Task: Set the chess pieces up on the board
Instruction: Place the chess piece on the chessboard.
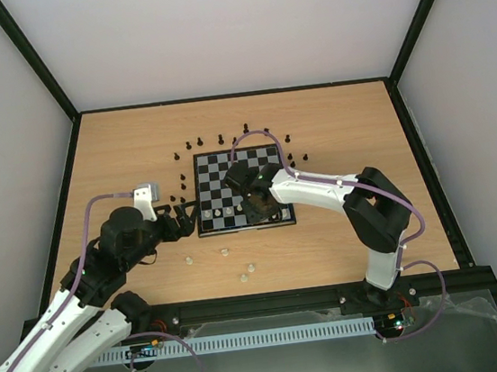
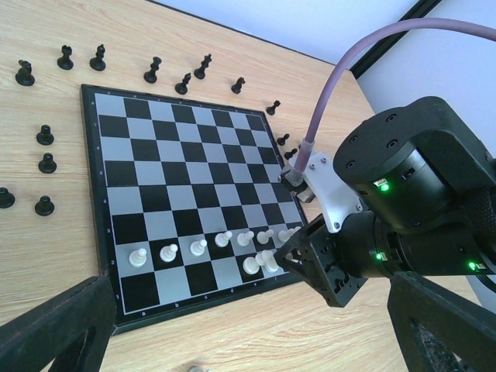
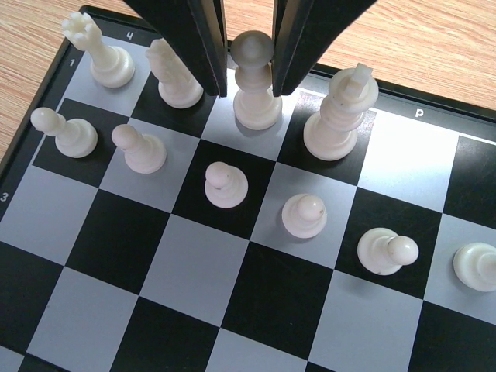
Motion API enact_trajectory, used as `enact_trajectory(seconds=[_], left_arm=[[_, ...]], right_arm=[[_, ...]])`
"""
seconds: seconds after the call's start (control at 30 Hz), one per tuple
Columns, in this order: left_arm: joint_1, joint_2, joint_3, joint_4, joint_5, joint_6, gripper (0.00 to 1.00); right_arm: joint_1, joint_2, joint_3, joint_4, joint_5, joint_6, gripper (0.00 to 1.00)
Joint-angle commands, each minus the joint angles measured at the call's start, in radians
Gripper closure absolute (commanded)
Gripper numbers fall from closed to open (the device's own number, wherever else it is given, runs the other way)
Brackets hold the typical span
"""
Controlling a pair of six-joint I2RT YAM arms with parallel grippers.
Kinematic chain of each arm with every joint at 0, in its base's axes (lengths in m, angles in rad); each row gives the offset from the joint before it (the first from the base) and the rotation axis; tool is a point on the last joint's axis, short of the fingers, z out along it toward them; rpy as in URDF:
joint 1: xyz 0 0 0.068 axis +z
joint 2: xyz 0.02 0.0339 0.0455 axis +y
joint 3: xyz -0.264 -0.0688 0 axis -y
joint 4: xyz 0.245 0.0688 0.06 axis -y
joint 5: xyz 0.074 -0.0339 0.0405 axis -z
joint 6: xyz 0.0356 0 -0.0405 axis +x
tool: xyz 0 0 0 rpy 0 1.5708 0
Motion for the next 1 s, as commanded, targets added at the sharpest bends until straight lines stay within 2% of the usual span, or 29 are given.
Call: enact_trajectory(seconds=[0.0,0.5,0.63,0.7,0.97], left_arm=[[0.005,0.005,-0.011,0.022,-0.002,0.008,0.01],[0.005,0.014,-0.008,0.032,0.004,0.005,0.01],[0.005,0.023,-0.007,0.037,0.004,0.006,0.01],[0.005,0.031,0.0,0.036,0.003,0.009,0.01],[0.005,0.029,0.021,0.015,-0.029,0.017,0.01]], right_arm=[[-0.005,-0.01,-0.017,-0.026,0.008,-0.004,0.82],[-0.006,-0.092,-0.009,-0.043,0.004,0.0,0.73],[-0.006,-0.154,-0.029,-0.057,0.001,0.009,0.67],[-0.004,-0.203,-0.045,-0.066,-0.003,0.015,0.59],[0.039,-0.368,-0.15,-0.069,-0.04,0.043,0.17]])
